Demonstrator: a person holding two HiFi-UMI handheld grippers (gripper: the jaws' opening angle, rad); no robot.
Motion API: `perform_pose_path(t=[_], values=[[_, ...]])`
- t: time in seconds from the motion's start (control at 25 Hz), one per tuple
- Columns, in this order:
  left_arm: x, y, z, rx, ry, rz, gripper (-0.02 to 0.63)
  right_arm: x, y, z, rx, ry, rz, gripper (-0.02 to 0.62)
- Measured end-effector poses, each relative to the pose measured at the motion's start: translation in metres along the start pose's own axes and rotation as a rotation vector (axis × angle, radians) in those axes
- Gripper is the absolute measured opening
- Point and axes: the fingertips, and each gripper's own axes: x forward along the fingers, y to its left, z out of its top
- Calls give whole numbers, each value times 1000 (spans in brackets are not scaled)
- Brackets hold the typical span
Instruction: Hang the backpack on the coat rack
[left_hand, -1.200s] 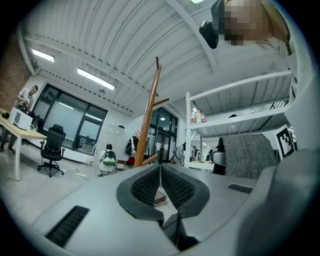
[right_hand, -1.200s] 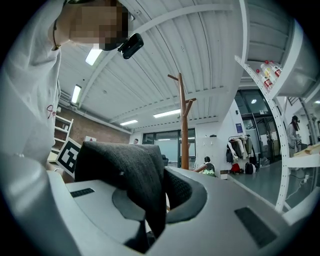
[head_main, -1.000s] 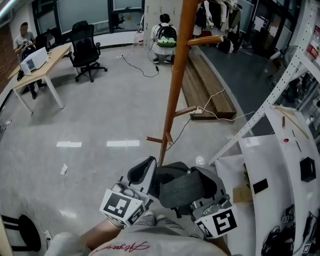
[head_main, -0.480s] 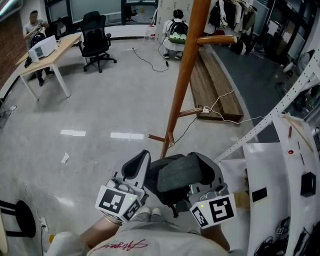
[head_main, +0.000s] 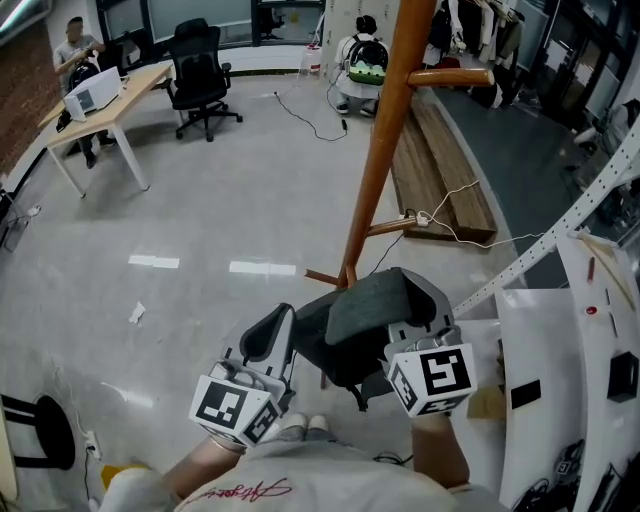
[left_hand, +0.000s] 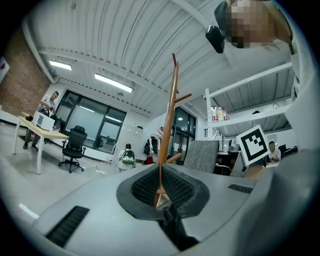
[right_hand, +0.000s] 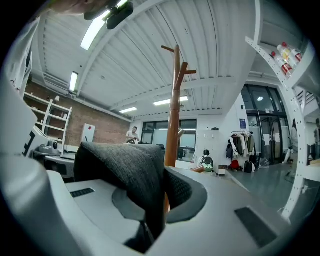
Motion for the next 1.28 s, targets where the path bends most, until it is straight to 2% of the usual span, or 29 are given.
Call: perform_pose_path(t=[0.24,0.64,0.92,1.28], values=[[0,6,-3,-4,5,18,21,29,-15,-24,-32,74,-2,34],[2,10,-3,10,12,23,21,60,-27,-109,4,255,-25,34],[2,17,-6,19,25,35,21,78,-26,-154,22,345,-16,34],[2,28,-9,-7,38,60,21,87,-18,-175,2,363,-35,35]])
